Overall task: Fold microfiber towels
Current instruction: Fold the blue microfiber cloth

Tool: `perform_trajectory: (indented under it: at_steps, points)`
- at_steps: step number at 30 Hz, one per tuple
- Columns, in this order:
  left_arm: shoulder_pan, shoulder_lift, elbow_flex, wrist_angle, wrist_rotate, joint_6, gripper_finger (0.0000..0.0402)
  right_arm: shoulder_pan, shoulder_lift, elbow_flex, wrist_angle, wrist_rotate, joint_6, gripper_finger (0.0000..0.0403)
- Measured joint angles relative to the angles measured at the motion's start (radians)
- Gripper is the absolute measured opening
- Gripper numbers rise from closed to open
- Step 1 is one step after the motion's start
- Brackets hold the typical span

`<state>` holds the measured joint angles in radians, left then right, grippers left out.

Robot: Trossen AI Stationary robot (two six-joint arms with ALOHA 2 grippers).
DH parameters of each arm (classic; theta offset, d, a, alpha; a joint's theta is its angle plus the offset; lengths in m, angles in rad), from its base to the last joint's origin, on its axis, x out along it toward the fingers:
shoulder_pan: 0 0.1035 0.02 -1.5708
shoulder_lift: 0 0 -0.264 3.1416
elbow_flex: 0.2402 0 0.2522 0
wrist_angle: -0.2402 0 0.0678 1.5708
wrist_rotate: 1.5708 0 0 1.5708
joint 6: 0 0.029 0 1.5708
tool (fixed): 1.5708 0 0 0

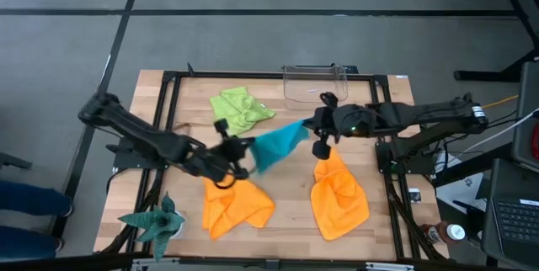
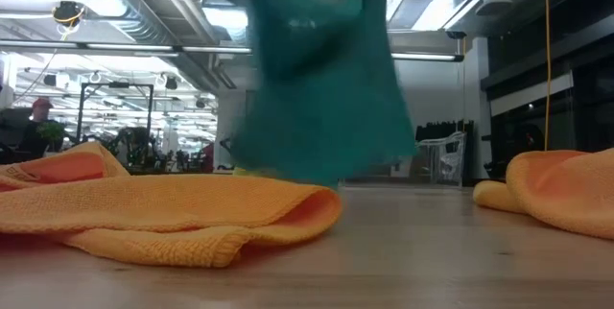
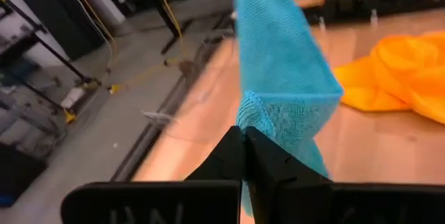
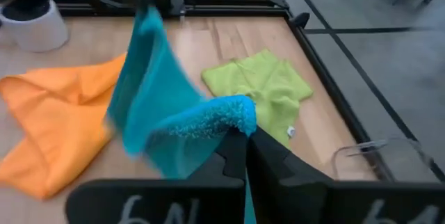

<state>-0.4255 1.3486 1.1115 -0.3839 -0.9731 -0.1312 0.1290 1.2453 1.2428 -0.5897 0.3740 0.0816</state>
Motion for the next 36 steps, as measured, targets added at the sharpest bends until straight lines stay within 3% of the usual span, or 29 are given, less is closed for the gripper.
perform_trajectory:
  at_steps: [4, 14, 20, 23, 30, 36]
  points:
    - [-0.035, -0.094, 0.001, 0.016, -0.006, 0.008, 0.0, 0.028, 0.0, 0.099, -0.14, 0.0, 0.049, 0.0002]
    - [-0.166, -0.105, 0.0, 0.082, 0.046, -0.039, 0.0, 0.153, -0.003, 0.137, -0.256, -0.054, 0.133, 0.0002]
    - [-0.254, -0.116, 0.001, 0.073, -0.134, 0.008, 0.0, 0.185, -0.004, 0.125, -0.36, 0.029, 0.185, 0.0002]
    - [-0.249, -0.11, 0.001, 0.004, -0.13, -0.059, 0.0, 0.183, -0.003, 0.106, -0.361, 0.027, 0.203, 0.0002]
    - [-0.152, -0.034, 0.001, -0.283, -0.074, -0.358, 0.0, 0.129, 0.002, -0.065, -0.206, 0.026, 0.203, 0.0002]
    - [-0.023, 0.028, 0.0, -0.442, -0.13, -0.358, 0.0, -0.002, 0.003, -0.29, 0.078, 0.088, 0.138, 0.0002]
